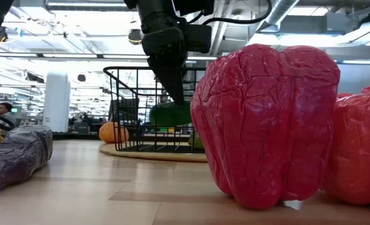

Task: Build produce basket
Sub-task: Put the green watermelon into the wire basket

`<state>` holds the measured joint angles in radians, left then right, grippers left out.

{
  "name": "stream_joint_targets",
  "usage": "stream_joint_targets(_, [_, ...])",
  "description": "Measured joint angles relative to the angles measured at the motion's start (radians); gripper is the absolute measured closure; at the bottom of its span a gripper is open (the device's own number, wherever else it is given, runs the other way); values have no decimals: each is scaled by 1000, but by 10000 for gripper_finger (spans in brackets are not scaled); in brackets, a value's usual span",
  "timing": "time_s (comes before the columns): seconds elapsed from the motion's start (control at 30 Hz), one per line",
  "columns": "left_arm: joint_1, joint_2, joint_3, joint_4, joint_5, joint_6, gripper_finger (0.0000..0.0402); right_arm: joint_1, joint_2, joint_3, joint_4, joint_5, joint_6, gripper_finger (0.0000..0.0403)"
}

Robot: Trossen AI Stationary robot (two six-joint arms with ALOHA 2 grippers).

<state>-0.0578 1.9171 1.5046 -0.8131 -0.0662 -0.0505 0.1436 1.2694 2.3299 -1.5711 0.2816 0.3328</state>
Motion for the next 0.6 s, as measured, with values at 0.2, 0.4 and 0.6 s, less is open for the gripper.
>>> stream_joint_targets(0.2, [-15, -1, 1, -34, -43, -10, 116, 0, 0, 0, 0, -19, -4, 395])
stream_joint_targets(0.4, [-17, 1, 5, -32, 54, -20, 109, 0, 0, 0, 0, -19, -25, 395])
stream_joint_targets(0.6, [-17, 1, 5, -37, 60, -3, 109, 0, 0, 0, 0, -19, -29, 395])
